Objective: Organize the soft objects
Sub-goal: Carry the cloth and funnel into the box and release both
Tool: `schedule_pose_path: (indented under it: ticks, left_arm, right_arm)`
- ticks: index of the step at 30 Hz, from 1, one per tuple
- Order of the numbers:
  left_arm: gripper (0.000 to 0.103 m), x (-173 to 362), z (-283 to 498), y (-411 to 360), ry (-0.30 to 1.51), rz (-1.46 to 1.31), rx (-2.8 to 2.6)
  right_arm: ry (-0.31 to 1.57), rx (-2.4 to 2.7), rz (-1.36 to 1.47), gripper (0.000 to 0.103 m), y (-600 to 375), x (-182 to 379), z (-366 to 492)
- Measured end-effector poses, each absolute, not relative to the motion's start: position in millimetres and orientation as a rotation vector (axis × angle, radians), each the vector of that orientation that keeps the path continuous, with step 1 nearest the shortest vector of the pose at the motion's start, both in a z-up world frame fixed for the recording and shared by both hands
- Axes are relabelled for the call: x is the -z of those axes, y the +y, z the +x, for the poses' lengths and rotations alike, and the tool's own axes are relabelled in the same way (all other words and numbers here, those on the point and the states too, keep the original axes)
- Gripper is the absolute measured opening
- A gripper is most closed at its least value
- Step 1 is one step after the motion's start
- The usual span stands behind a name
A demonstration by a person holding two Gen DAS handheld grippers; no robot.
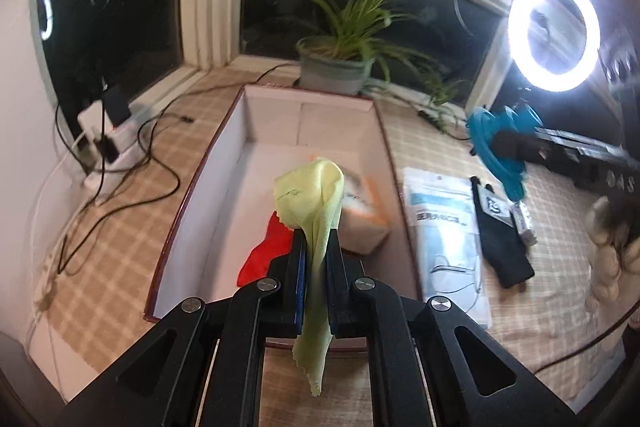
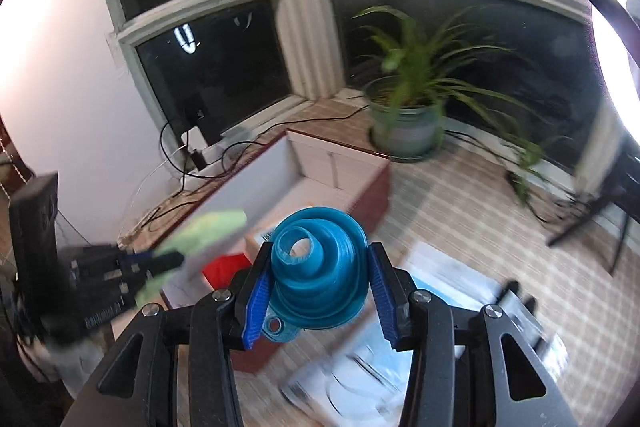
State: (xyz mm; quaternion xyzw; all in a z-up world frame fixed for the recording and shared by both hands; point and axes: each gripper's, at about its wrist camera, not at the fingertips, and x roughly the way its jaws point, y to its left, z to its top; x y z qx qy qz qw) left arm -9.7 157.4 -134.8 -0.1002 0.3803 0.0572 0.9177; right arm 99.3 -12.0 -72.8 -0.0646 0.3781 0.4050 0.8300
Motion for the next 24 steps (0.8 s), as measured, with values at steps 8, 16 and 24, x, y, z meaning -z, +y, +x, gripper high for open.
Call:
schedule_pose_path:
  ticks: [8,16,24]
  left_arm:
    - [0.011,149.4,4.4,167.8,0.823,-0.221,-0.132]
    - [0.054,143.2,7.1,173.9,0.802,-0.238,-0.146]
    - [0.054,139.1,1.1,180.9,0.786,-0.272,-0.166]
  right_arm:
    - [0.902,-0.889,-0.234,0.042,66.5,99.8,134.6]
    - [0.98,-0.9,-0.226,0.051,94.9,118.8,161.3]
    - [0.957,-0.909,-0.192,0.068,93.4,114.5,159.4]
